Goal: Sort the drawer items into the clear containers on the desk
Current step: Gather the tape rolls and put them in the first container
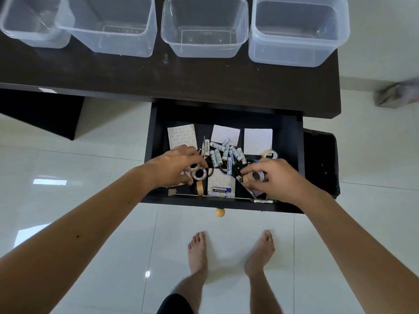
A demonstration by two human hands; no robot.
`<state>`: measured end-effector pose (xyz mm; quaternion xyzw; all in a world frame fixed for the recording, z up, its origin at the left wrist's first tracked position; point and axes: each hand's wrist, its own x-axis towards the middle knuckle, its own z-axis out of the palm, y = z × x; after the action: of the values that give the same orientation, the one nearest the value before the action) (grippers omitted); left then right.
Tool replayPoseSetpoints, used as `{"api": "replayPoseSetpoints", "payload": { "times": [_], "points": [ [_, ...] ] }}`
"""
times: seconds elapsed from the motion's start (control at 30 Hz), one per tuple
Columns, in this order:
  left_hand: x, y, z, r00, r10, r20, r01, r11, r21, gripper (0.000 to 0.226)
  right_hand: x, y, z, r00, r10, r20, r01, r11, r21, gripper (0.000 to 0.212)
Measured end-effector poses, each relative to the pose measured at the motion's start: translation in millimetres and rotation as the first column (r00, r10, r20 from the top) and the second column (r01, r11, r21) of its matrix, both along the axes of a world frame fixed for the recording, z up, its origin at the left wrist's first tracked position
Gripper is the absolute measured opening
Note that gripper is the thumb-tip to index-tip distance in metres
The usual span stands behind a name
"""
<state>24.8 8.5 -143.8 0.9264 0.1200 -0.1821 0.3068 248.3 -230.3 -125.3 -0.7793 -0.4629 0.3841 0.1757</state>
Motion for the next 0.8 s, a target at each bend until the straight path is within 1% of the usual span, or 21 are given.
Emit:
{"api": "replayPoseSetpoints", "payload": {
  "times": [0.1, 0.27, 0.33, 0.43, 0.53, 0.63, 0.7, 0.77, 0.8],
  "points": [
    [2, -1, -2, 0.999, -0.048, 0.015, 0.047, 0.997, 0.067, 0.062, 2, -2, 0, 1.000, 0.000, -0.026, 0.002, 0.998, 0.058, 0.032],
    [4, -6, -3, 0.995, -0.063, 0.075, 0.055, 0.992, 0.114, 0.052, 6, -4, 2, 0.993, -0.048, -0.110, 0.060, 0.993, 0.101, 0.030],
    [3, -8, -2, 0.996, -0.027, 0.079, 0.021, 0.997, 0.079, 0.050, 7, -5, 2, 0.989, -0.067, -0.133, 0.081, 0.992, 0.099, 0.029],
    [0, -10, 2, 0.994, 0.070, 0.079, -0.070, 0.998, -0.007, 0.047, 7, -5, 5, 0.978, -0.105, -0.180, 0.123, 0.988, 0.090, 0.030],
    [0, -11, 6, 0.988, 0.131, 0.080, -0.125, 0.990, -0.069, 0.044, 7, -4, 9, 0.976, -0.128, -0.175, 0.140, 0.988, 0.058, 0.034],
    [-1, -13, 8, 0.982, 0.174, 0.075, -0.164, 0.979, -0.121, 0.045, 8, -3, 10, 0.976, -0.129, -0.176, 0.144, 0.987, 0.077, 0.030],
    [-1, -14, 8, 0.978, 0.194, 0.082, -0.180, 0.971, -0.158, 0.052, 11, -3, 12, 0.984, -0.113, -0.138, 0.128, 0.986, 0.110, 0.028],
    [-2, -14, 9, 0.978, 0.189, 0.086, -0.169, 0.966, -0.193, 0.068, 17, -1, 17, 0.994, -0.087, -0.061, 0.093, 0.990, 0.110, 0.027],
    [-2, -14, 9, 0.980, 0.171, 0.099, -0.149, 0.969, -0.196, 0.073, 22, 0, 20, 0.997, -0.073, -0.033, 0.076, 0.992, 0.102, 0.027]
  ]
}}
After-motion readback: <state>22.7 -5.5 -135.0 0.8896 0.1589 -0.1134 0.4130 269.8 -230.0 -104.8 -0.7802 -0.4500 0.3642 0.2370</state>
